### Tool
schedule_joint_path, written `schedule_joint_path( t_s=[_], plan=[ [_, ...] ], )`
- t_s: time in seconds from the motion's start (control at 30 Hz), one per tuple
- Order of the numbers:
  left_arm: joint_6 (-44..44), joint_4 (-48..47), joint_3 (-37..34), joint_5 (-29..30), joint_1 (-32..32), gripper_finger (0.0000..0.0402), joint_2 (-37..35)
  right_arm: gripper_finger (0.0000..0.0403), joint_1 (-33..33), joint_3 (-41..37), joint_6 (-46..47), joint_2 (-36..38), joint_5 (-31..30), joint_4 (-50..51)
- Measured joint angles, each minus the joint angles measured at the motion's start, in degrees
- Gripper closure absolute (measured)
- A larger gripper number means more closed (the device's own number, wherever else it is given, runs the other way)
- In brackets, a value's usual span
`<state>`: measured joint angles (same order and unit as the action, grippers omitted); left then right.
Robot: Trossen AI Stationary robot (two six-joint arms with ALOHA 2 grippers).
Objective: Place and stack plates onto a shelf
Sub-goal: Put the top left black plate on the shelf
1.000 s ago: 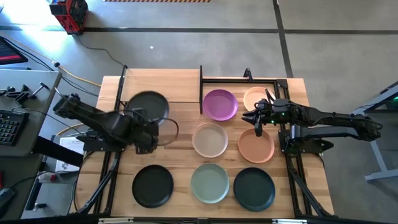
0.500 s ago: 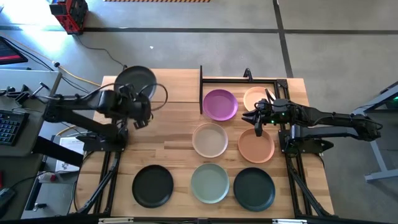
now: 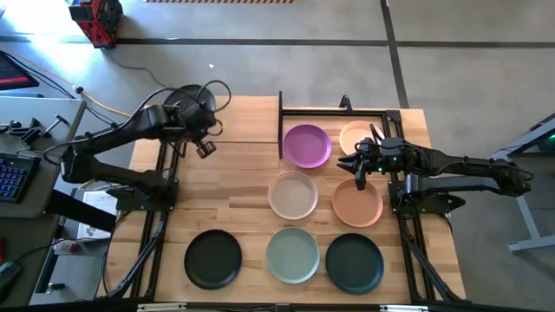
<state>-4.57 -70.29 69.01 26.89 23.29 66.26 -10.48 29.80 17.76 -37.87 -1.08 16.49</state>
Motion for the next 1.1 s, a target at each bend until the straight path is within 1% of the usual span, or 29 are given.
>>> schedule_joint_path(
  t_s=[0.17, 0.3, 0.37, 0.73, 0.93, 1.1],
  plan=[
    [2.37, 3.07, 0.0, -2.4, 3.11, 0.0401, 1.94, 0.0318, 0.02, 0.0, -0.02, 0.0, 0.0, 0.02],
    [2.43, 3.1, 0.0, -4.99, 5.24, 0.0401, 3.78, 0.0318, 0.0, 0.0, -0.02, 0.0, 0.0, 0.04],
    [2.77, 3.35, 0.01, -5.3, 5.97, 0.0401, 4.94, 0.0318, 0.02, 0.0, -0.03, 0.0, 0.0, 0.04],
    [3.35, 4.03, 0.01, -5.98, 8.09, 0.0401, 8.95, 0.0318, 0.01, 0.0, -0.04, 0.0, 0.0, 0.7],
    [2.65, 3.73, 0.01, -9.6, 9.51, 0.0392, 10.36, 0.0318, 0.02, 0.0, 0.2, -0.01, 0.06, 1.05],
    [2.24, 3.75, 0.02, -9.92, 10.12, 0.0391, 10.4, 0.0318, 0.02, 0.0, 0.2, -0.01, 0.43, 1.05]
  ],
)
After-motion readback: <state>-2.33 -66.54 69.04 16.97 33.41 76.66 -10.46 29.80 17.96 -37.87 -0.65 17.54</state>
